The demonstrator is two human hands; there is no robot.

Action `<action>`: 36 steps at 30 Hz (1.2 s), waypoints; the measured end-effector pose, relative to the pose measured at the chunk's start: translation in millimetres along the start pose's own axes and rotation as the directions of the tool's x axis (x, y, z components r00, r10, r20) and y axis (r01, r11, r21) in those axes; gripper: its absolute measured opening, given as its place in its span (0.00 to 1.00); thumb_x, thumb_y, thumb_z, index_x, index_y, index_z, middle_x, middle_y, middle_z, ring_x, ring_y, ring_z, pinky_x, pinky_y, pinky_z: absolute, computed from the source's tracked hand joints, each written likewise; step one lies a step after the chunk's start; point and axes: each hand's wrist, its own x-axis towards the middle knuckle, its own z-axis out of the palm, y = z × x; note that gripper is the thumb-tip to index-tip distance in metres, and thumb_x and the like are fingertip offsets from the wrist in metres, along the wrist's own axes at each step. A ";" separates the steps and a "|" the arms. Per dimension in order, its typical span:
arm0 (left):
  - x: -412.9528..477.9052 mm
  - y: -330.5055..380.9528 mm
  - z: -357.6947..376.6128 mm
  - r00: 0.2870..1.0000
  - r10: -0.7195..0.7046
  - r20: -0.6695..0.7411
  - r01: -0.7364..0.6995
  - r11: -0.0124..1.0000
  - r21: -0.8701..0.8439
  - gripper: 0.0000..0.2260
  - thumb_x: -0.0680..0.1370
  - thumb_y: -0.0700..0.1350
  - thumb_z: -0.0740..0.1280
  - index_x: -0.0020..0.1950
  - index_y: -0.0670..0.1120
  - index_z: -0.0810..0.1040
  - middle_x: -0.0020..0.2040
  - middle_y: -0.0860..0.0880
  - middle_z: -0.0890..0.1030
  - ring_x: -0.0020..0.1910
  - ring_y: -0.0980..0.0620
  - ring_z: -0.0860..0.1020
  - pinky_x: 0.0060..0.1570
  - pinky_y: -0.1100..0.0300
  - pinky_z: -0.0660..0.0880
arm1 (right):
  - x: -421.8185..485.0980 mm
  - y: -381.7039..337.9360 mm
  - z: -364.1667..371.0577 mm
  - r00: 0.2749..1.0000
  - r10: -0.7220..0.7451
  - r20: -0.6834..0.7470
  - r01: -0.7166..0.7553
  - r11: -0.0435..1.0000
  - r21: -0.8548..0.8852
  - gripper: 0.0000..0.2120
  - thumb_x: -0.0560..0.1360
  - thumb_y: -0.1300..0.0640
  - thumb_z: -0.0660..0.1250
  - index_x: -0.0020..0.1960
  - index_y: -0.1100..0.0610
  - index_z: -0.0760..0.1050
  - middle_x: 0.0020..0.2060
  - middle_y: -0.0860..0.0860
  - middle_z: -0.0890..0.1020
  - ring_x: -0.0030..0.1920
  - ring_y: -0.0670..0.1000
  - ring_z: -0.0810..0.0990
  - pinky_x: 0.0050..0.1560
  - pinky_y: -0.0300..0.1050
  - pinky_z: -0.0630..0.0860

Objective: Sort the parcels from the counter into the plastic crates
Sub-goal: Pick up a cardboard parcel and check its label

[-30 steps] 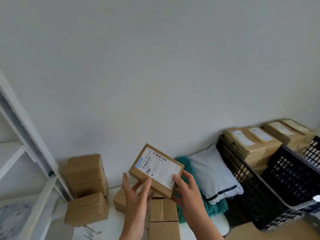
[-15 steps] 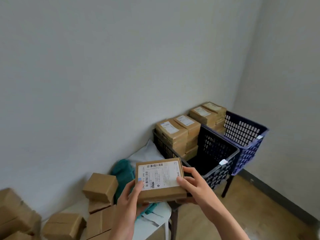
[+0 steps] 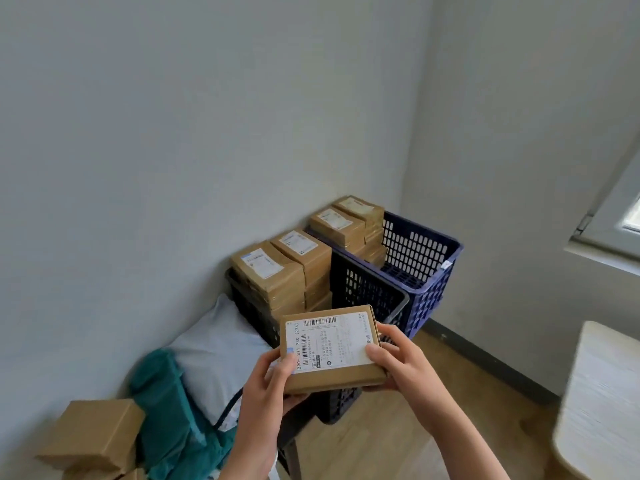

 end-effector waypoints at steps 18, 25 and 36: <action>224.8 -48.7 18.5 0.877 0.092 0.471 -0.479 0.222 0.849 0.14 0.85 0.56 0.60 0.56 0.51 0.82 0.53 0.54 0.81 0.58 0.56 0.73 0.60 0.61 0.71 | 288.0 28.9 -23.3 0.940 0.332 -0.075 -0.301 0.709 -0.638 0.32 0.78 0.42 0.73 0.77 0.45 0.65 0.67 0.50 0.76 0.56 0.51 0.81 0.52 0.52 0.85; 229.5 -65.9 25.7 0.887 0.010 0.462 -0.460 0.110 0.881 0.20 0.85 0.57 0.54 0.53 0.49 0.83 0.52 0.53 0.83 0.56 0.53 0.71 0.64 0.55 0.65 | 353.4 100.5 -9.6 0.754 0.650 0.096 -0.542 0.698 -0.469 0.30 0.80 0.56 0.73 0.78 0.53 0.64 0.61 0.56 0.78 0.59 0.58 0.79 0.58 0.64 0.83; 245.4 -63.4 81.2 0.951 -0.303 0.063 -0.135 -0.222 0.966 0.15 0.84 0.49 0.62 0.63 0.42 0.82 0.63 0.42 0.81 0.66 0.43 0.71 0.69 0.50 0.61 | 387.2 167.3 45.0 0.765 0.617 0.187 -0.279 0.578 -0.767 0.28 0.81 0.56 0.71 0.75 0.62 0.62 0.71 0.60 0.74 0.69 0.62 0.77 0.47 0.52 0.86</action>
